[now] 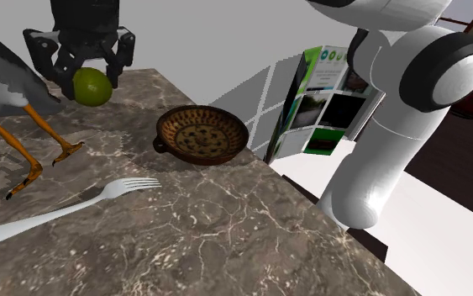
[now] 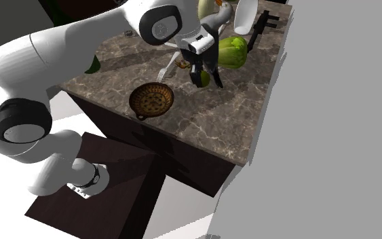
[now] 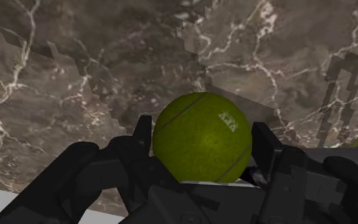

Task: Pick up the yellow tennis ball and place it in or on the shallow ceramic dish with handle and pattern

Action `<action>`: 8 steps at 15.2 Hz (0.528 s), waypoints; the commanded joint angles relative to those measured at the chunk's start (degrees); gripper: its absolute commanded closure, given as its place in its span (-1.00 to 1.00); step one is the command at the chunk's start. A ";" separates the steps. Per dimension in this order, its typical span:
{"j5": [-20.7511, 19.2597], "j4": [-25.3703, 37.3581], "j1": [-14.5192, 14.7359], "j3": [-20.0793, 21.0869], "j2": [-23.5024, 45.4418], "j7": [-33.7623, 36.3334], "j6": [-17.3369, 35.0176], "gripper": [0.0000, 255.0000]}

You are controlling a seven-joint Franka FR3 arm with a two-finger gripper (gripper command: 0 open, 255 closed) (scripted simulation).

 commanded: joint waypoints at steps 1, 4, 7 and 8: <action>-0.43 2.32 0.27 0.13 0.65 0.03 -1.85 1.00; -1.31 6.11 0.86 0.39 1.93 0.19 -4.67 1.00; -2.42 10.26 1.65 0.68 3.48 0.40 -7.65 1.00; -2.86 11.75 1.98 0.78 4.07 0.48 -8.69 1.00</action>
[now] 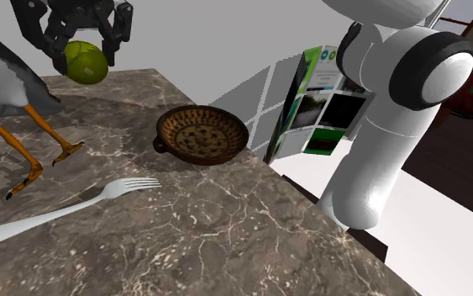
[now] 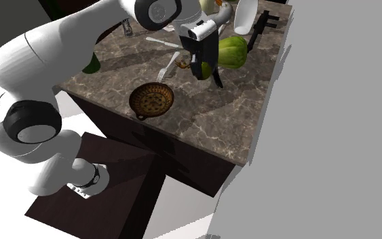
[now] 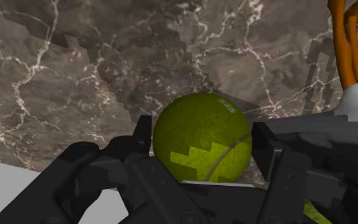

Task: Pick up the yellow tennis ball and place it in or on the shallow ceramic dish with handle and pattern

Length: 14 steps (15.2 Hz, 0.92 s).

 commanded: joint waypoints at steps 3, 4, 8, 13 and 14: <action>-2.03 6.53 1.64 0.45 2.68 0.44 -4.50 1.00; -2.62 8.28 2.15 0.54 3.43 0.53 -5.67 1.00; 4.76 -2.39 -2.78 -0.54 -6.90 -2.73 -2.79 1.00; 14.47 -16.82 -4.98 -5.89 -22.32 -9.10 -0.65 1.00; 15.80 -19.19 -4.79 -7.11 -25.00 -10.20 -0.65 1.00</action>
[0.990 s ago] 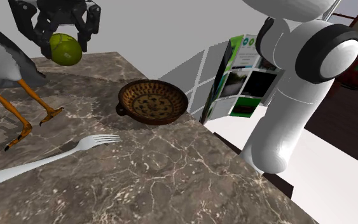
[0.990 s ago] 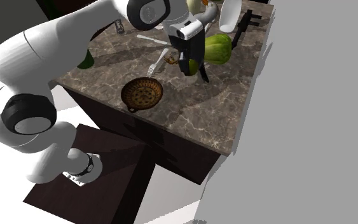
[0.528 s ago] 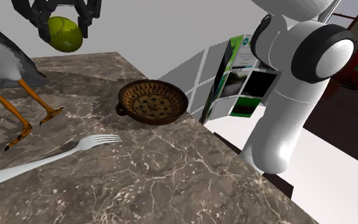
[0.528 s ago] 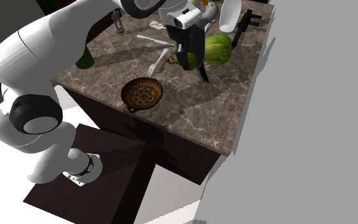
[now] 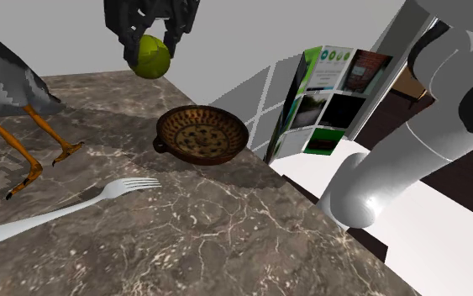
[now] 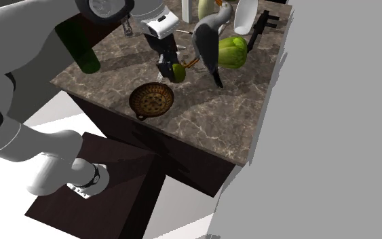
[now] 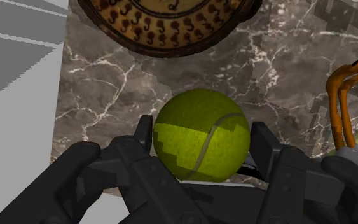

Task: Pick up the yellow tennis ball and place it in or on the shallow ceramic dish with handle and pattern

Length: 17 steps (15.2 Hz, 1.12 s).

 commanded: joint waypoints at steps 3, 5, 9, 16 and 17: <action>4.89 -9.67 0.96 -5.00 -10.84 -4.44 -0.17 1.00; 6.25 -13.39 1.79 -7.16 -15.45 -6.08 -0.96 1.00; 7.64 -19.50 3.32 -10.23 -22.48 -8.23 -1.96 1.00; 8.48 -27.03 4.06 -10.01 -25.14 -8.52 2.95 1.00; 8.60 -28.06 4.16 -9.96 -25.47 -8.55 3.65 1.00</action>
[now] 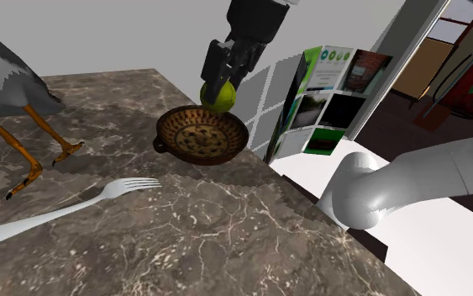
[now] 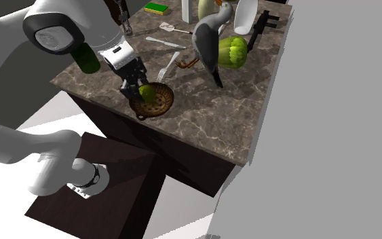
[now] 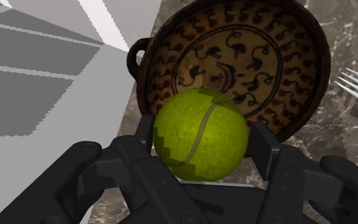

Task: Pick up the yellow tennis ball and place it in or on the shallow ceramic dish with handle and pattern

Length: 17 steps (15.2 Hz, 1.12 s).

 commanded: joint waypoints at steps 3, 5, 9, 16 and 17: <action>0.48 -4.09 0.41 0.13 -1.40 -0.22 2.73 1.00; 0.65 -5.39 0.54 0.22 -1.79 -0.25 3.64 1.00; 0.65 -5.38 0.54 0.23 -1.79 -0.25 3.64 1.00; 0.65 -5.38 0.54 0.23 -1.79 -0.25 3.64 -1.00; 0.65 -5.38 0.54 0.23 -1.79 -0.25 3.64 -1.00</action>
